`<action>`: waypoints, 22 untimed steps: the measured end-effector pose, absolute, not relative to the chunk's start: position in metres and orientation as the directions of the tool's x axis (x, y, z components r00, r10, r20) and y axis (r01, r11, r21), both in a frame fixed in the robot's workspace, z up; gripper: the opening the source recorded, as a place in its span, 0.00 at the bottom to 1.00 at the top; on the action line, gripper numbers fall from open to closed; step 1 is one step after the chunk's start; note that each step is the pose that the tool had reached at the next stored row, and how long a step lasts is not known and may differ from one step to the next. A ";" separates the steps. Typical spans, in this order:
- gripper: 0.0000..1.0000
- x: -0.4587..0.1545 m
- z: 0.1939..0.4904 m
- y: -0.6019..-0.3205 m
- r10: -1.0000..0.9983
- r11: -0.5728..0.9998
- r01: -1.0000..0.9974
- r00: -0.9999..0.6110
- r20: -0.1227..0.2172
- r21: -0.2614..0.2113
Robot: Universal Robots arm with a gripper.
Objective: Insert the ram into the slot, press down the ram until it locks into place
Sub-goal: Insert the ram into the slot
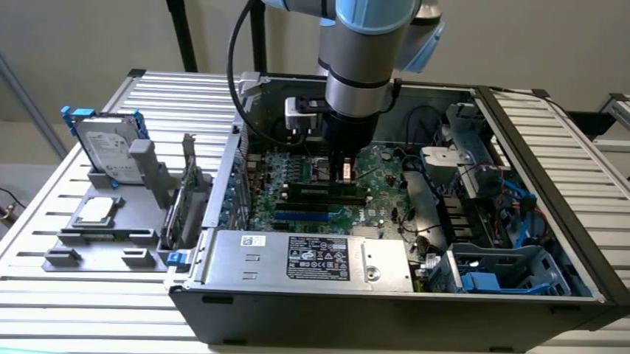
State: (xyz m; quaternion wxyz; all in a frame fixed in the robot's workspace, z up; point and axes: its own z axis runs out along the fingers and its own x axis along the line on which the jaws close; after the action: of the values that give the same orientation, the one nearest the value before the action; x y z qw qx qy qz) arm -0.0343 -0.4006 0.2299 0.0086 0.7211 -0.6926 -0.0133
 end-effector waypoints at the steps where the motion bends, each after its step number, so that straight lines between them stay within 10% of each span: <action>1: 0.13 -0.034 0.230 -0.401 -0.999 -0.040 -0.999 0.039 -0.007 0.031; 22: 0.13 -0.036 0.229 -0.400 -1.000 -0.014 -1.000 0.014 -0.004 0.013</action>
State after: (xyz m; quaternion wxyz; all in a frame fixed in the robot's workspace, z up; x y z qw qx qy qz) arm -0.0365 -0.3998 0.2293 0.0031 0.7119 -0.7023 -0.0058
